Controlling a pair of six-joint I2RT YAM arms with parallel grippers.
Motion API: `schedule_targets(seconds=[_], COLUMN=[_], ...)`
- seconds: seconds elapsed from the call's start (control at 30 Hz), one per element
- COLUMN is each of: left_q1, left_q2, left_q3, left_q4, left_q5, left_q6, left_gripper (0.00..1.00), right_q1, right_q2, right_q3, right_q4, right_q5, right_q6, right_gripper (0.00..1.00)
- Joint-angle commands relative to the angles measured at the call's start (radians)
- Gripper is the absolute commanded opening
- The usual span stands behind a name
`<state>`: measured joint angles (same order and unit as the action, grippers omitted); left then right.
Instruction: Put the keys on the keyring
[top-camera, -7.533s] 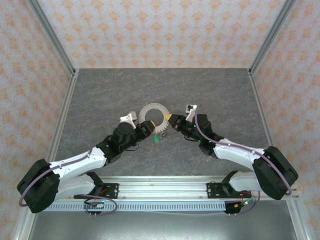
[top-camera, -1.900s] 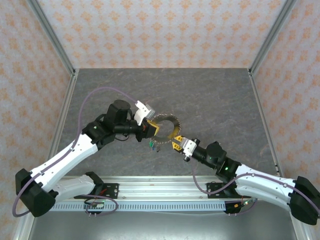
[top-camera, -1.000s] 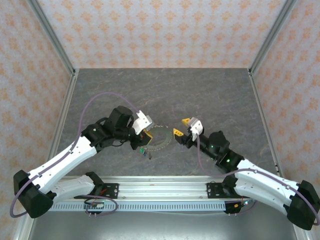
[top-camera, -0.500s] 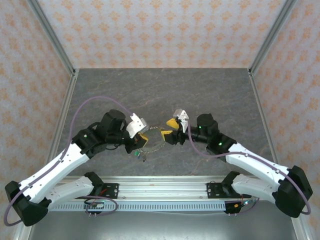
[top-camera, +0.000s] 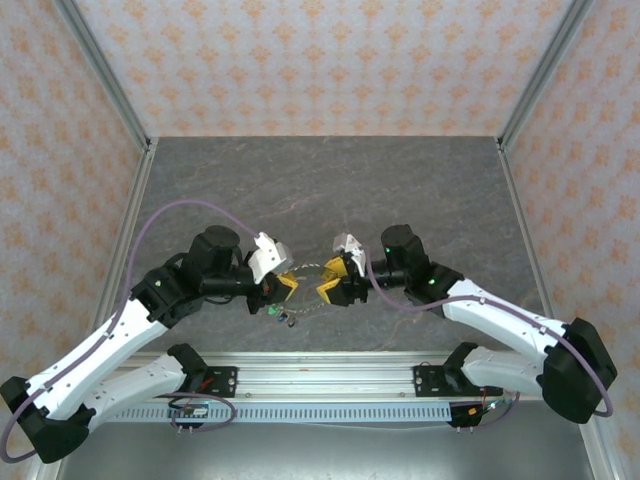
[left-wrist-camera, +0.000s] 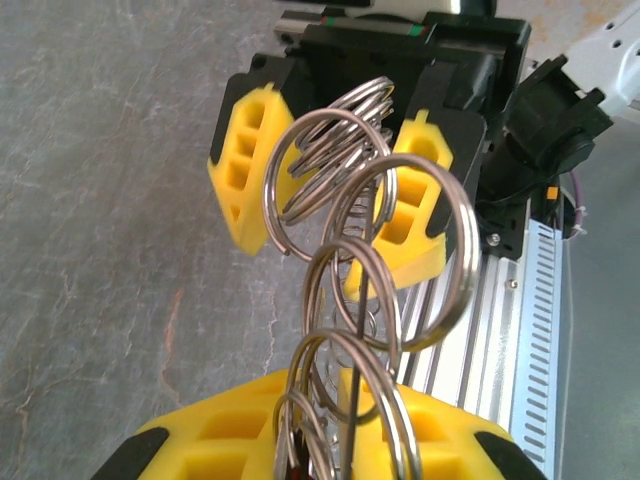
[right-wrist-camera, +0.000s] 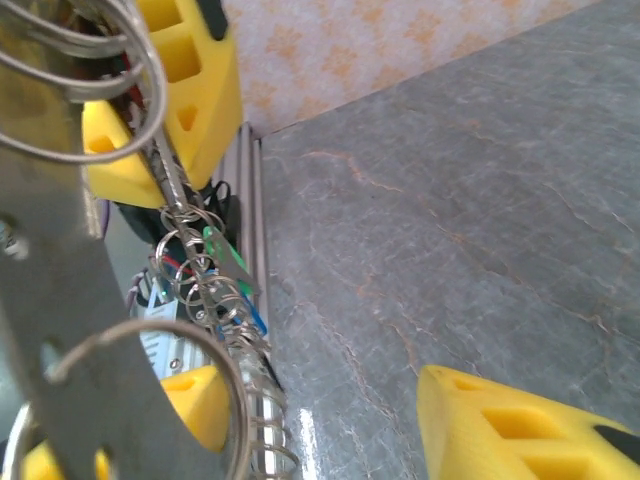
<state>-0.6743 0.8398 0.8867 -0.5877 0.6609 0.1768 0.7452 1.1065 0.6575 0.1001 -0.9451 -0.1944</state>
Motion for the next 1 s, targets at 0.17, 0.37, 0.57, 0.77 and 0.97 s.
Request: schedule_targets(seconds=[0.17,0.37,0.57,0.77,0.97], left_q1=[-0.004,0.001,0.013,0.033,0.050], left_q2=[-0.049,-0.074,-0.062,-0.091,-0.120], left_q3=[-0.016,-0.077,-0.149,-0.257,-0.317], left_q4=[0.128,0.223,0.334,0.512,0.585], left_q5=[0.028,-0.089,-0.077,-0.051,-0.046], left_q6=[-0.056,-0.153,-0.259,-0.394,-0.461], left_gripper=[0.00,0.17,0.37,0.47,0.47], right_q1=[-0.007,-0.007,-0.010,-0.014,-0.014], right_q2=[-0.006,-0.057,-0.077,-0.077,-0.064], right_q3=[0.035,-0.012,-0.048,-0.103,-0.131], right_q4=[0.045,0.136,0.225,0.393,0.518], right_q5=[-0.075,-0.022,0.039,0.142,0.176], right_q6=[-0.013,0.061,0.161,0.276,0.362], right_gripper=[0.23,0.12,0.03,0.01,0.01])
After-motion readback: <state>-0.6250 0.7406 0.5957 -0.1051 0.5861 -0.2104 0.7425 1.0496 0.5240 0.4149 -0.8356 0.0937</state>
